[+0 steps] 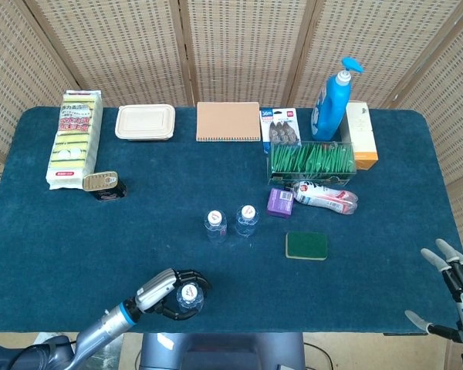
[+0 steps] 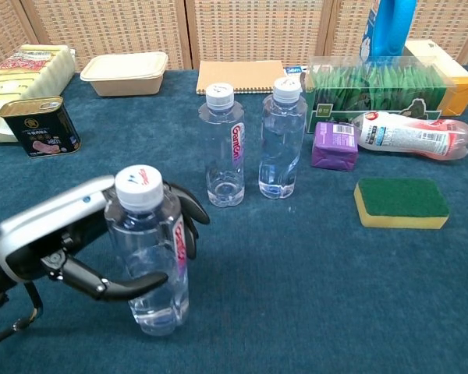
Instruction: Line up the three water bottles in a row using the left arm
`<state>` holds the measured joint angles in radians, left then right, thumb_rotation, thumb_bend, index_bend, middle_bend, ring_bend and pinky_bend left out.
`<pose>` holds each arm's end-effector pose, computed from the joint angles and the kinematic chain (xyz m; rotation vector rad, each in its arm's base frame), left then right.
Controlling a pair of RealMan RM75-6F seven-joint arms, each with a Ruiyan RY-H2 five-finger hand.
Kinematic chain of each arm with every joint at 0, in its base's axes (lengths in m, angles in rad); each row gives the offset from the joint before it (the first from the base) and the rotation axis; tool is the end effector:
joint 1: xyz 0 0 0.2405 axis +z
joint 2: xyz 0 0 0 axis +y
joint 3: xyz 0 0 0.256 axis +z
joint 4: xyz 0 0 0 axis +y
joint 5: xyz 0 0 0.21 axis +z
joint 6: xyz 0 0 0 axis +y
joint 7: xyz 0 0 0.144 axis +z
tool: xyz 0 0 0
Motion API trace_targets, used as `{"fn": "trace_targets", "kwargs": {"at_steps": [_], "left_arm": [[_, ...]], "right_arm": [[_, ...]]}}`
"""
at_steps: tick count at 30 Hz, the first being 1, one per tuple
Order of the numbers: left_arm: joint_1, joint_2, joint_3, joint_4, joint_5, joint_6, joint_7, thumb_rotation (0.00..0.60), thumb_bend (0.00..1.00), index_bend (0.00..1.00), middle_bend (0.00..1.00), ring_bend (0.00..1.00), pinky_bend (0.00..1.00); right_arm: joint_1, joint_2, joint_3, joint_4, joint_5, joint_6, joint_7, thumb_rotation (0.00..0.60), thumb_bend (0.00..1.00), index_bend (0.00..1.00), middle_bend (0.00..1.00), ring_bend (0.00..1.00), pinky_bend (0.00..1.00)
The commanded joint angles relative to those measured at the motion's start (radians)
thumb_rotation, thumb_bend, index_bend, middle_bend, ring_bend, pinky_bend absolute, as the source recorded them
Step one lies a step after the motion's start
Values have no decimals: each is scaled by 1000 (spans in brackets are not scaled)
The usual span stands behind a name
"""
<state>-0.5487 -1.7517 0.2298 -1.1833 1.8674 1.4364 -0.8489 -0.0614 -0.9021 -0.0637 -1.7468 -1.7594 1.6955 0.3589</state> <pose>-0.1741 0.2013 -0.0632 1.9904 1.6982 1.7191 -0.2808 -0.1113 0.2106 1.3680 -1.0757 1.2031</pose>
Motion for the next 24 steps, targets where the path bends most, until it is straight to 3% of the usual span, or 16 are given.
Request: {"fn": "trace_targets", "kwargs": {"at_steps": [1,12,24], "left_arm": [[12,31,-8,-11,-9,27,6,600,411,310,453,317,475],[71,112,-78,56,-145,68,-101,600,416,310,453,318,475],[42,20,-176,241,-235,-29,-146,600,411,310,453,318,474]], "right_arm": [[0,0,-1,-1,-2,1,-1,600,0,112,6,0,0],[-1,1,-5,-4,-14,3,-4,600,0,112,6,0,0],[1,-1,-7,-10,-17,-3,-16,600,0,112,6,0,0]]}}
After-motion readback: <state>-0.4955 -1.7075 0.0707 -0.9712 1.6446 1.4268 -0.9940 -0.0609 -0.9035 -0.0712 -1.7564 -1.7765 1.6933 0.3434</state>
